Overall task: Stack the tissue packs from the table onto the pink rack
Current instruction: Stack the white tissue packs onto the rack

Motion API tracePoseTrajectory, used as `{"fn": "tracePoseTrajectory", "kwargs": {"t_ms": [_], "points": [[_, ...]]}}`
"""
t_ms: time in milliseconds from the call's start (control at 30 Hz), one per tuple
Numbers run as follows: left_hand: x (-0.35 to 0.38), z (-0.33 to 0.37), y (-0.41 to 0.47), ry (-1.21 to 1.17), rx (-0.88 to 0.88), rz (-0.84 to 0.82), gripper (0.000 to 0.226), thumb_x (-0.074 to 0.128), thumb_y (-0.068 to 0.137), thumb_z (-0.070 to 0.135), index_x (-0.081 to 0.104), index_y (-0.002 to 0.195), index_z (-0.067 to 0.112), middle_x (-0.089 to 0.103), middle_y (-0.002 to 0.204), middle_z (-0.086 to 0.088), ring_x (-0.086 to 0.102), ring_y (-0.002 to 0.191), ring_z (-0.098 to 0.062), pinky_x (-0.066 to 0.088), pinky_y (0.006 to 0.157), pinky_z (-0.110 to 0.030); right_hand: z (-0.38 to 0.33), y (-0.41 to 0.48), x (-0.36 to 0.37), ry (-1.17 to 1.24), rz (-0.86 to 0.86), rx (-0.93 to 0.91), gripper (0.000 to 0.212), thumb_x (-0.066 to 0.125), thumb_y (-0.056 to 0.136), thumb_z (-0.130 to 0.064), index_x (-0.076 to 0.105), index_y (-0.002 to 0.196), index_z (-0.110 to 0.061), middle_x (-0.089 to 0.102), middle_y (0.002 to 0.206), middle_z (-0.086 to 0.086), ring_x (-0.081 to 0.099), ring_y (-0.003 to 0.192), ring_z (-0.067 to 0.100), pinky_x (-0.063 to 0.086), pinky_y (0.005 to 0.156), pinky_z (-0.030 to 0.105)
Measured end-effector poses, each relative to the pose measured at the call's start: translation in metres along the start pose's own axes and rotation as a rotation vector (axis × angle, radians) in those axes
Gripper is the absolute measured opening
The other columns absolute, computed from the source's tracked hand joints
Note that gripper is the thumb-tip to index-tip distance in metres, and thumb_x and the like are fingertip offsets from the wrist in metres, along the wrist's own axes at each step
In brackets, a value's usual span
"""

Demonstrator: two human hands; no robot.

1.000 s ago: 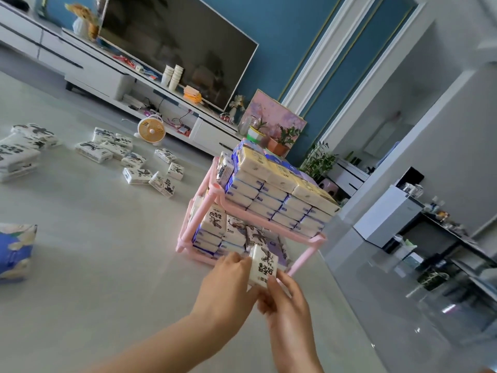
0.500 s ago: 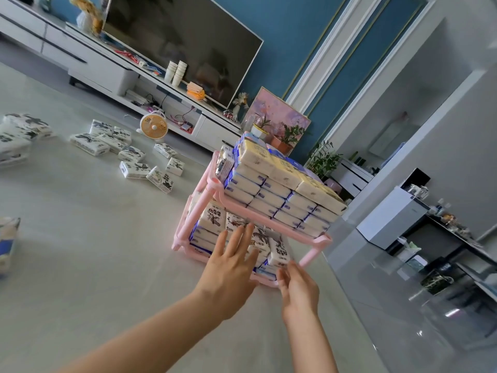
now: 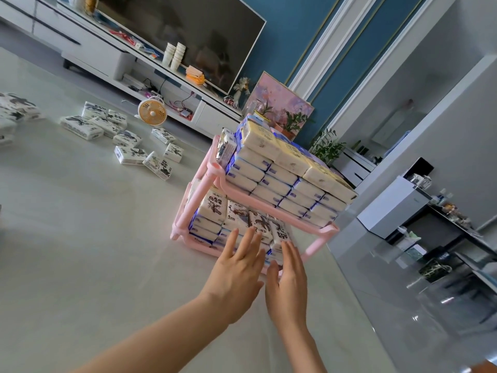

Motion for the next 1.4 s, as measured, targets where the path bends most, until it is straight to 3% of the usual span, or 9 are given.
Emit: {"fn": "tracePoseTrajectory", "kwargs": {"t_ms": [167,300,400,500,867,1033,1200,1300,1400], "points": [[0.007,0.003,-0.001,-0.049,0.039,0.006,0.063,0.079,0.052,0.058,0.075,0.096,0.014,0.065,0.118,-0.010,0.052,0.122,-0.030,0.025,0.108,-0.052,-0.003,0.004,0.005,-0.012,-0.042,-0.024,0.048,0.047,0.096,-0.017,0.035,0.142,-0.012,0.027,0.152,0.001,0.018,0.143,0.015,0.017,0.114,0.027],[0.006,0.003,-0.005,0.111,0.041,0.000,0.059,0.048,0.091,0.046,0.048,0.132,0.005,0.028,0.150,-0.019,0.003,0.142,-0.038,-0.009,0.111,-0.052,-0.005,0.000,-0.003,0.022,0.107,-0.038,0.038,0.047,0.092,-0.008,0.051,0.130,-0.010,0.044,0.142,0.006,0.036,0.134,0.022,0.034,0.107,0.036],[0.004,0.006,-0.008,0.038,0.068,0.019,0.043,0.072,0.066,0.046,0.073,0.089,0.010,0.066,0.104,-0.013,0.038,0.115,-0.034,0.027,0.098,-0.044,0.001,-0.007,-0.014,0.085,0.247,0.053,0.025,0.047,0.084,0.004,0.064,0.099,-0.005,0.063,0.100,0.010,0.057,0.101,0.031,0.045,0.084,0.034],[0.015,0.008,-0.009,-0.001,0.137,-0.023,0.036,0.076,0.055,0.048,0.071,0.072,0.017,0.065,0.078,-0.002,0.050,0.093,-0.026,0.033,0.083,-0.036,0.011,-0.004,-0.005,0.051,0.042,0.144,0.023,0.048,0.082,0.009,0.064,0.094,-0.005,0.064,0.096,0.011,0.056,0.097,0.031,0.042,0.082,0.032],[0.009,0.006,-0.005,-0.031,0.116,0.035,0.038,0.080,0.049,0.049,0.073,0.069,0.017,0.069,0.079,-0.001,0.040,0.093,-0.023,0.030,0.078,-0.035,0.009,0.011,0.005,-0.019,-0.191,0.082,0.032,0.046,0.086,0.006,0.062,0.111,-0.005,0.062,0.115,0.008,0.052,0.112,0.023,0.037,0.096,0.025],[-0.030,-0.016,-0.021,-0.122,0.123,-0.043,0.015,0.050,0.085,0.016,0.060,0.095,0.010,0.059,0.097,-0.007,0.047,0.094,-0.026,0.035,0.079,-0.033,-0.016,-0.008,-0.010,0.060,-0.167,0.025,0.031,0.047,0.082,0.009,0.062,0.100,-0.011,0.060,0.098,0.000,0.054,0.102,0.022,0.034,0.083,0.018],[-0.088,-0.082,-0.063,-0.160,0.199,0.087,0.008,0.056,0.059,0.002,0.057,0.060,0.010,0.055,0.058,-0.004,0.054,0.049,-0.025,0.034,0.040,-0.022,-0.097,-0.029,-0.015,0.269,-0.284,-0.136,0.038,0.050,0.084,0.009,0.060,0.092,-0.028,0.064,0.094,-0.007,0.056,0.090,0.000,0.038,0.076,0.003],[-0.111,-0.134,-0.093,-0.087,0.102,0.044,0.011,0.055,0.067,-0.002,0.062,0.074,0.004,0.058,0.072,-0.011,0.057,0.062,-0.031,0.040,0.050,-0.031,-0.163,-0.036,-0.003,0.410,-0.381,-0.192,0.035,0.054,0.086,0.003,0.061,0.092,-0.031,0.065,0.095,-0.014,0.058,0.092,-0.003,0.040,0.074,0.000],[-0.125,-0.195,-0.112,-0.058,-0.274,0.013,0.027,0.042,0.086,0.004,0.059,0.107,0.006,0.056,0.110,-0.010,0.052,0.102,-0.028,0.039,0.082,-0.035,-0.231,-0.035,0.024,0.469,-0.495,-0.247,0.025,0.054,0.089,-0.003,0.061,0.097,-0.025,0.065,0.094,-0.013,0.059,0.088,0.002,0.042,0.073,0.003]]}}
Point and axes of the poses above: each hand's wrist, its own y-axis towards the middle knuckle, its own x-axis out of the palm, z = x × y, the point moved 6 cm from there along y, towards the middle knuckle
